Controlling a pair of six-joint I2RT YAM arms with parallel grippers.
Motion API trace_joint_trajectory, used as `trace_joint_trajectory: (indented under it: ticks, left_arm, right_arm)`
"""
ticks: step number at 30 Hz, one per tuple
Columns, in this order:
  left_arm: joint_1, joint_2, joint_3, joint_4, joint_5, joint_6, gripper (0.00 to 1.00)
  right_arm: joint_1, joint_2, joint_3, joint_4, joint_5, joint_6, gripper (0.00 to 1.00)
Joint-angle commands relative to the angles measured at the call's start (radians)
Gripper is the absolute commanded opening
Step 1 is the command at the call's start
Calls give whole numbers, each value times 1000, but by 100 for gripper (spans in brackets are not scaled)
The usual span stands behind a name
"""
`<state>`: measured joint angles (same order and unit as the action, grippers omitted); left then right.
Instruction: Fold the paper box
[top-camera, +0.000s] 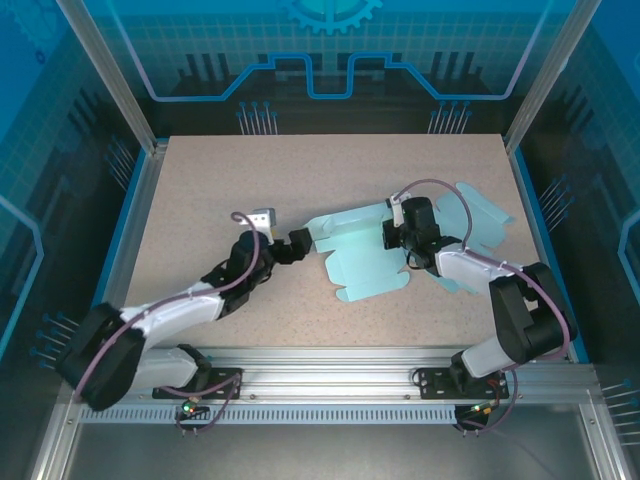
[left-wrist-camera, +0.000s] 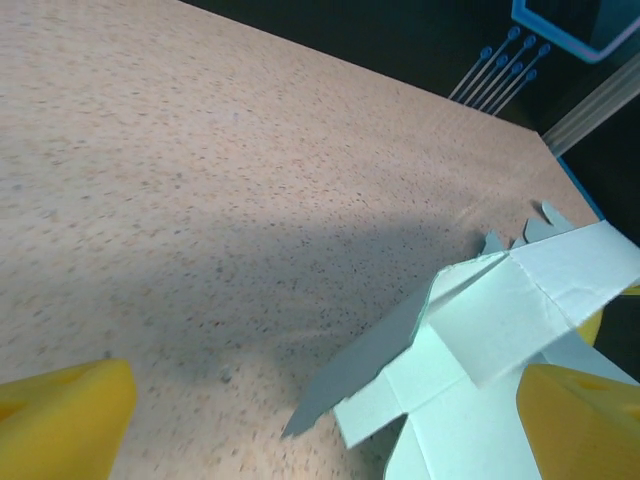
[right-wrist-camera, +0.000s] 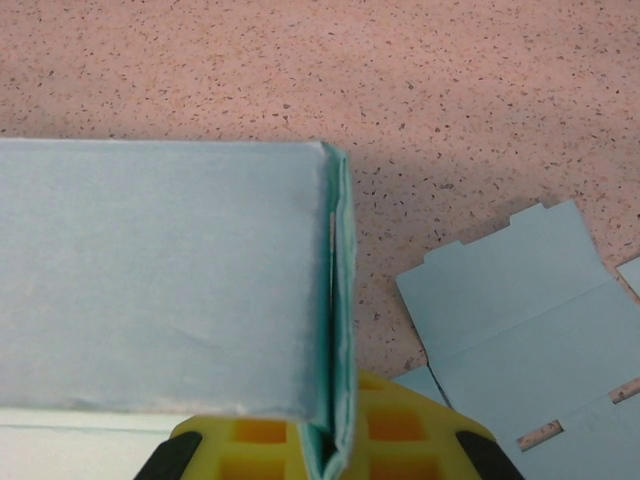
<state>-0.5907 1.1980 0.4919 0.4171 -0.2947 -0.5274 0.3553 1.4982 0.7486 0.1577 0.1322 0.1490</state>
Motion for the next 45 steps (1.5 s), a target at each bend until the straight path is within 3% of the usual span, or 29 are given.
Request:
trace_joint_trajectory:
  ticks: [1, 4, 8, 15, 22, 29, 37, 45]
  left_arm:
    - [-32, -114, -83, -189, -68, -133, 99]
    - [-83, -180, -135, -203, -64, -203, 99]
    - [-138, -150, -140, -176, -31, -256, 99]
    - [-193, 97, -74, 27, 15, -270, 99]
    - [-204, 377, 29, 335, 42, -218, 98]
    - [-200, 486, 131, 268, -13, -243, 98]
    - [-193, 514, 154, 270, 9, -241, 98]
    - [-196, 514, 158, 403, 89, -154, 82]
  right_arm:
    - [15, 11, 34, 13, 21, 1, 0]
    - [16, 13, 36, 15, 19, 0, 0]
    - [16, 18, 38, 12, 16, 1, 0]
    - [25, 20, 43, 7, 20, -5, 0]
    - [31, 19, 41, 6, 22, -6, 0]
    - [33, 14, 38, 9, 28, -7, 0]
    - [33, 13, 39, 9, 31, -9, 0]
    - [34, 14, 39, 10, 29, -8, 0]
